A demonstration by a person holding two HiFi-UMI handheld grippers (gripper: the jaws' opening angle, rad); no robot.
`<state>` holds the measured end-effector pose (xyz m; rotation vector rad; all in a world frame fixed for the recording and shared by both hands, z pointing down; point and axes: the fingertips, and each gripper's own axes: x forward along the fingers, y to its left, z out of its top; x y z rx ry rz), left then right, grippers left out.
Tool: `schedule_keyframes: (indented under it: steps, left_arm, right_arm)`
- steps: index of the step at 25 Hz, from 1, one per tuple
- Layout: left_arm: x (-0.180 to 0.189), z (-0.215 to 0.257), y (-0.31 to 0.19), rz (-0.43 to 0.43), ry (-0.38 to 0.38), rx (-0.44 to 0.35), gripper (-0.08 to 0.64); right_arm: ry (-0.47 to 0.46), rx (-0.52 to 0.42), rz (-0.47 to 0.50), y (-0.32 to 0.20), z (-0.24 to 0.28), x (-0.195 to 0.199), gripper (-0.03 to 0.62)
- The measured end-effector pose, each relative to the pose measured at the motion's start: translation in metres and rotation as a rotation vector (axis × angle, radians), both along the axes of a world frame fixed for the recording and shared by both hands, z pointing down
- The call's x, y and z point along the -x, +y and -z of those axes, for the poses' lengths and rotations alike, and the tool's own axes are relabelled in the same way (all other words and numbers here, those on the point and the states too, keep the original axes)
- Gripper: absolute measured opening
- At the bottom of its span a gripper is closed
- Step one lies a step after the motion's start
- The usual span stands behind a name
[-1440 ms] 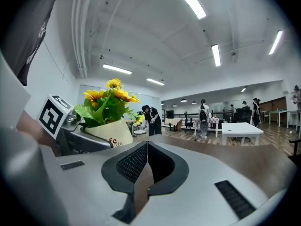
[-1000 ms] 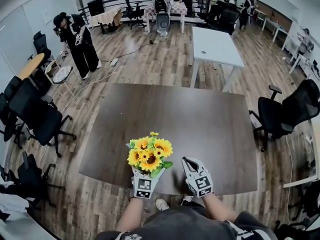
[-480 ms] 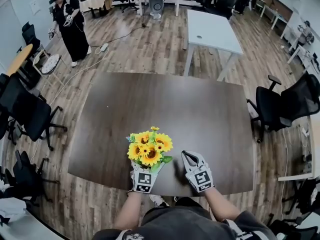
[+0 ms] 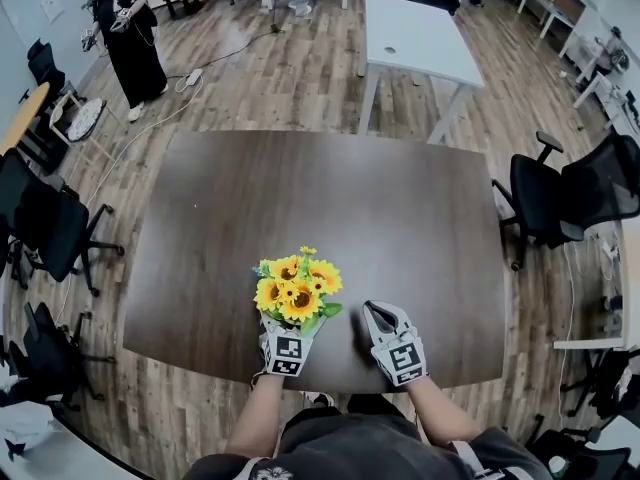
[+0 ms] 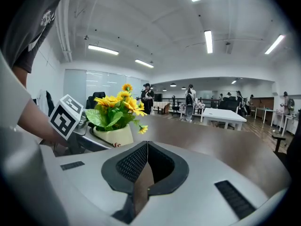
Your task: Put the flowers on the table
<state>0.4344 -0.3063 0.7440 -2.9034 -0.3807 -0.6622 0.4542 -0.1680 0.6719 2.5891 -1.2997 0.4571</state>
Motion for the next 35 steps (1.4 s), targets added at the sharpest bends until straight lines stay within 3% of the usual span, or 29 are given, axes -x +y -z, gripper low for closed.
schedule_keyframes:
  steps: [12, 20, 28, 35]
  left_arm:
    - [-0.004, -0.033, 0.001, 0.012, -0.102, 0.012, 0.549]
    - [-0.006, -0.038, 0.003, 0.004, -0.110, -0.004, 0.549]
    - [-0.007, -0.039, 0.002, 0.007, -0.170, -0.010, 0.551]
    - [-0.002, -0.032, -0.002, 0.035, -0.135, 0.005, 0.551]
  right_arm:
    - [-0.067, 0.026, -0.026, 0.013, -0.013, -0.005, 0.023]
    - [-0.042, 0.015, -0.017, 0.011, -0.010, -0.015, 0.023]
    - [-0.017, -0.033, -0.005, -0.009, -0.005, -0.018, 0.023]
    - [0.020, -0.060, -0.002, -0.019, 0.019, -0.016, 0.023]
